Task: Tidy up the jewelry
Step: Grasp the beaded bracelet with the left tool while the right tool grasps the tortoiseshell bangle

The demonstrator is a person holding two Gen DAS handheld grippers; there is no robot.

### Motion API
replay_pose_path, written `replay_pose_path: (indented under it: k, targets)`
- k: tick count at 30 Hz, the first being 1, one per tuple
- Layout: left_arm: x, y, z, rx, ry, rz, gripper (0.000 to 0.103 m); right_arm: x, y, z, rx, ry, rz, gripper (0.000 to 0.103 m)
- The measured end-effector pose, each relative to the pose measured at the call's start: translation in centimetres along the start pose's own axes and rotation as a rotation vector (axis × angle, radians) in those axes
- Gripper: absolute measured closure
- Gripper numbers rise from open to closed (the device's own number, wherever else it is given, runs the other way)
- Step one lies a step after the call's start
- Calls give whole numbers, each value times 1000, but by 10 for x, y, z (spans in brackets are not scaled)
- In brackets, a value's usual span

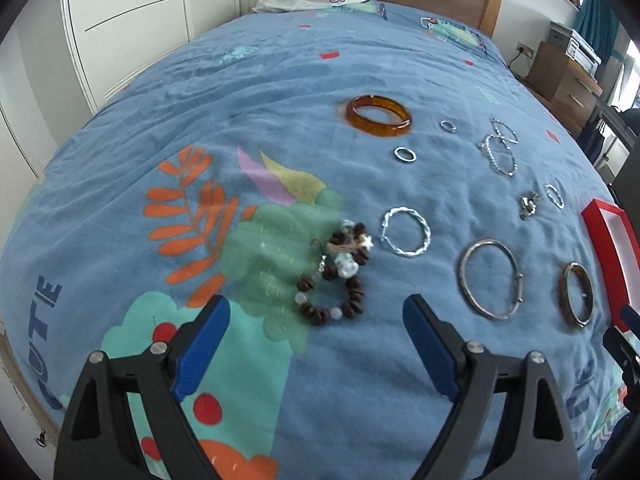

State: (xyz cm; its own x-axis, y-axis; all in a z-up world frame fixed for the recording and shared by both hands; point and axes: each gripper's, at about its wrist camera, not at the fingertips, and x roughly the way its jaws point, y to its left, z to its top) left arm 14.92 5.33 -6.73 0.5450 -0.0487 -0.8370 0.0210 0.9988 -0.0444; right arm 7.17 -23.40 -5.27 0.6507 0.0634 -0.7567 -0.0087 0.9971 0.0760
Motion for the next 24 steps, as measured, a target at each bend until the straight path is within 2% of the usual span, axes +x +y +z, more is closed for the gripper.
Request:
replay_pose_path:
  k: [6,16,20,23,24]
  targets:
    - [19,5,7,4,14,1,16,16,-1,2,6,23,1,14]
    - [46,7,14,0,44,-66,16,50,-3,13,24,53,-10,14]
    - [53,5,16,2,49,-75,17,63,-8,14,44,81,-12,25]
    - [54,2,17,9,46,-79,24,67,-10,13,55,87,1,25]
    - [55,2,18,11,47,-80,31,68,-10,13,52,89,3,25]
